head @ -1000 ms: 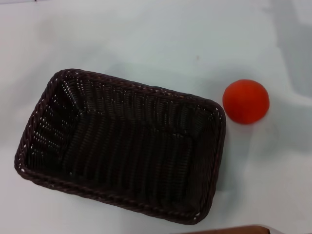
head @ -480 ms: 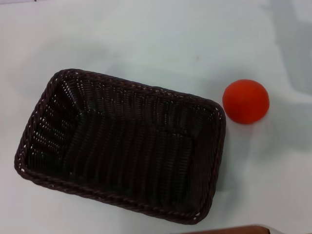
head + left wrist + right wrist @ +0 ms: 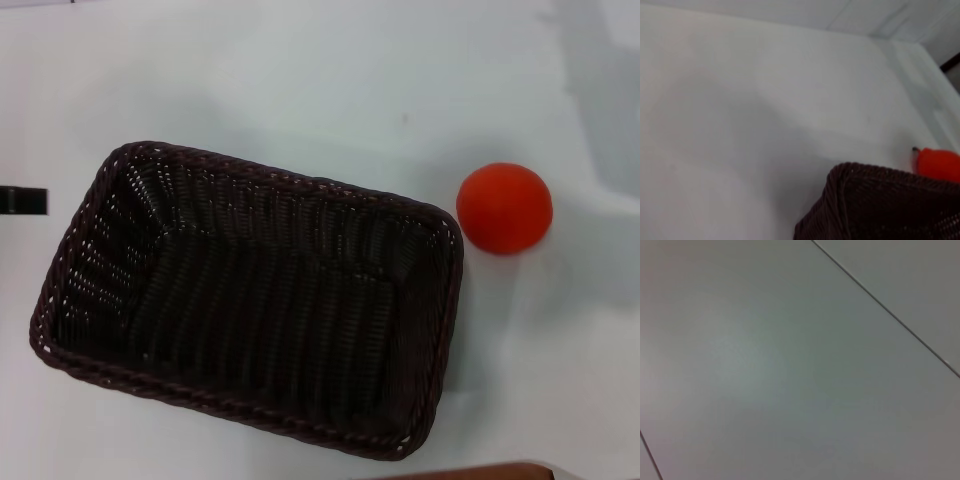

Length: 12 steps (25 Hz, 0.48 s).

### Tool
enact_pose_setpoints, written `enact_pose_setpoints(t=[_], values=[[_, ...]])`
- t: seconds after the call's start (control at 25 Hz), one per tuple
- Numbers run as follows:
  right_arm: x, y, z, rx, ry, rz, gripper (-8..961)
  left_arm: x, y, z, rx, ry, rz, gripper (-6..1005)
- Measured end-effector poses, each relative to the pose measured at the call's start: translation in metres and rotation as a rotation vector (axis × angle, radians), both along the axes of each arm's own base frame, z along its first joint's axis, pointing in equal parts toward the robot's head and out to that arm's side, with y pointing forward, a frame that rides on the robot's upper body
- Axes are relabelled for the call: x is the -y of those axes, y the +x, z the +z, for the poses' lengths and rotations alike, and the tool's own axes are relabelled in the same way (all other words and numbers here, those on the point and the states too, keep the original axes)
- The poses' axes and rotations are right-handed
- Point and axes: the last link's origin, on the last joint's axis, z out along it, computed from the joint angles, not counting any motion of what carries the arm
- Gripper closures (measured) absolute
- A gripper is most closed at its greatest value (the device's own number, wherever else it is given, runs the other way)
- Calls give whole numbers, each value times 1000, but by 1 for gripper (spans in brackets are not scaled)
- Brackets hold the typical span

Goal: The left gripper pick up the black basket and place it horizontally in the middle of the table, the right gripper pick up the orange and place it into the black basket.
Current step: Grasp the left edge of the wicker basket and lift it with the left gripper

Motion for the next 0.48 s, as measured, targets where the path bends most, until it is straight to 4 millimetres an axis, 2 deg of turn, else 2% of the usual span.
enact_pose_setpoints(t=[0.16, 0.48], values=[[1, 1, -1, -2, -3, -4, 130, -7, 6, -12, -29, -29, 2, 187], [4, 5, -1, -9, -3, -13, 130, -18, 9, -23, -108, -56, 46, 188]])
